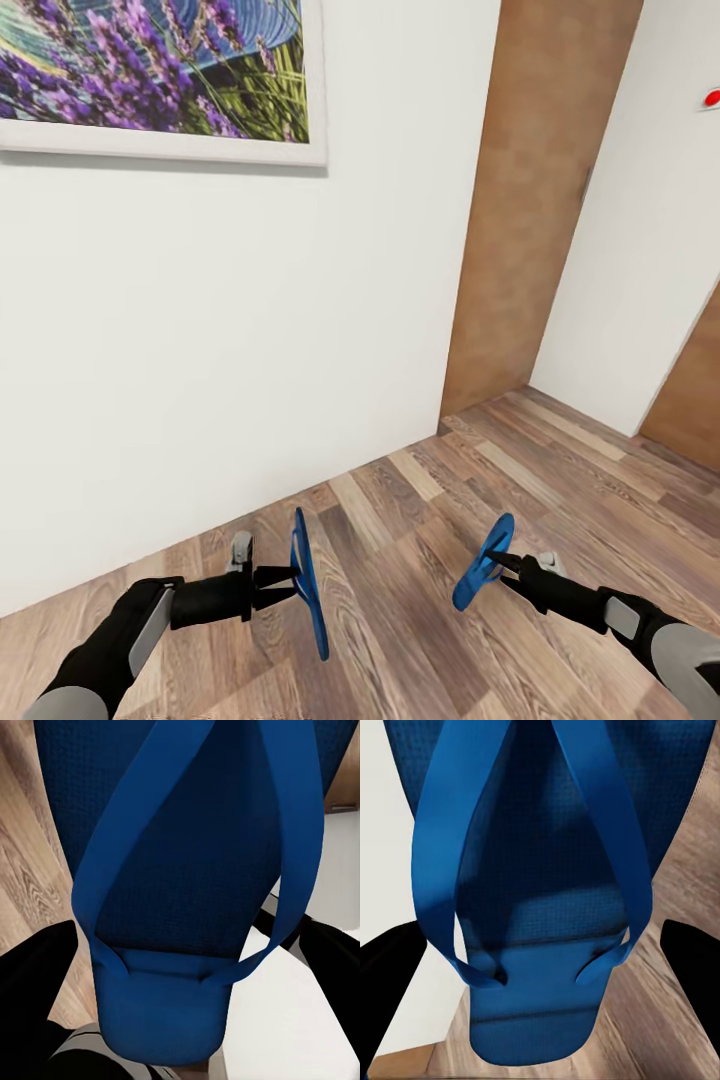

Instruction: In the bedroom, move the book from the bed onto either nightstand, and place the two sandals side by side next to the bed.

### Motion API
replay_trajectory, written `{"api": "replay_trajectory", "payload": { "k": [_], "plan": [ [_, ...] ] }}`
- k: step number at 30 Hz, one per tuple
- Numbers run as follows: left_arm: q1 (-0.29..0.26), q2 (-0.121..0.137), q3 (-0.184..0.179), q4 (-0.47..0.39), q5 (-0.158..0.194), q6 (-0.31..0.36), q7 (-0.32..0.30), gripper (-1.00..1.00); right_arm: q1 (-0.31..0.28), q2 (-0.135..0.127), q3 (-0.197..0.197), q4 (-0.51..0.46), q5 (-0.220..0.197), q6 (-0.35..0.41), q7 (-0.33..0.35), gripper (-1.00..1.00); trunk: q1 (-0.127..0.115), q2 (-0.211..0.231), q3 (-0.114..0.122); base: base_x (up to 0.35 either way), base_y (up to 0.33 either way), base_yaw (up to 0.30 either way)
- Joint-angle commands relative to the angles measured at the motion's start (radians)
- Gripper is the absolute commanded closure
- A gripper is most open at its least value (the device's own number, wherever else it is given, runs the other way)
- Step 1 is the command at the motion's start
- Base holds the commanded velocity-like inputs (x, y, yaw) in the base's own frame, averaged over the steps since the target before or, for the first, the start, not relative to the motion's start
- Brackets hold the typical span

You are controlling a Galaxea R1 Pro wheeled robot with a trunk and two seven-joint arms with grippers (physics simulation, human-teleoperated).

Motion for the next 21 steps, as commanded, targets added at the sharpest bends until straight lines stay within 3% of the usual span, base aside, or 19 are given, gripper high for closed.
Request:
{"api": "replay_trajectory", "payload": {
  "k": [1, 21],
  "plan": [
    [-0.001, 0.001, 0.0, 0.0, 0.003, 0.007, -0.001, 1.0, -0.001, 0.0, 0.007, 0.003, -0.011, 0.007, 0.005, 1.0, 0.0, 0.0, -0.002, 0.0, 0.0, 0.198],
    [0.005, 0.011, 0.002, 0.002, 0.003, 0.007, -0.002, 1.0, -0.001, 0.0, 0.007, 0.003, -0.011, 0.006, 0.003, 1.0, 0.0, 0.0, -0.004, 0.0, 0.0, 0.195]
  ]
}}
